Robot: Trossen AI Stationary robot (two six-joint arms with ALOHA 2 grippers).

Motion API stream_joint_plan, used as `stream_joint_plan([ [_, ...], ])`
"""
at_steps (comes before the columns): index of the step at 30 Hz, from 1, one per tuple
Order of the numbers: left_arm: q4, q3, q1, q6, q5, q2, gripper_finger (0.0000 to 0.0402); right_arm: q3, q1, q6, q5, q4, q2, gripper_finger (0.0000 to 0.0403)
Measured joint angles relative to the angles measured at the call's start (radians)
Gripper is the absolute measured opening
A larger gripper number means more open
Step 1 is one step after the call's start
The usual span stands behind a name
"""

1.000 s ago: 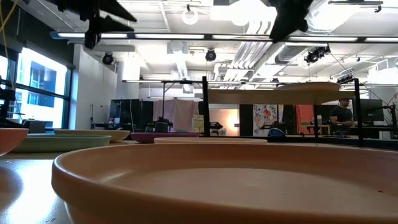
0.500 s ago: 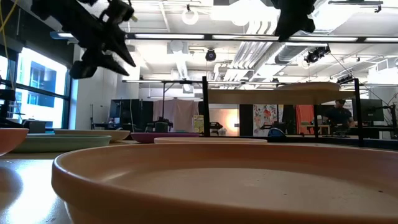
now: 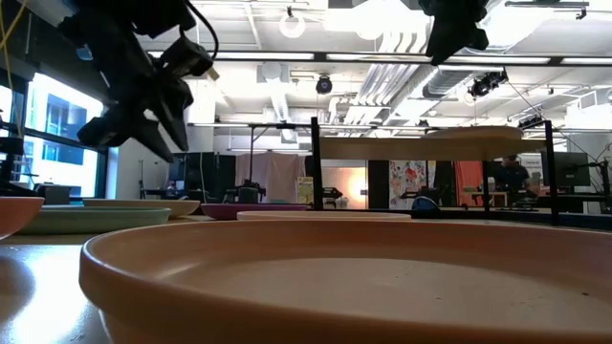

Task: Place and stack plates onto a shelf
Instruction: Stack the blue plate on top of the gray plate on the shelf

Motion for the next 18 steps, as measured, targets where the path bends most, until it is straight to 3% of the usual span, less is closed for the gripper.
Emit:
stream_joint_plan([
  [18,-0.034,0.001,-0.04,-0.003,-0.02,0.145,0.0097,0.0,0.0,0.0,0.001,0.0,0.0,0.0106],
])
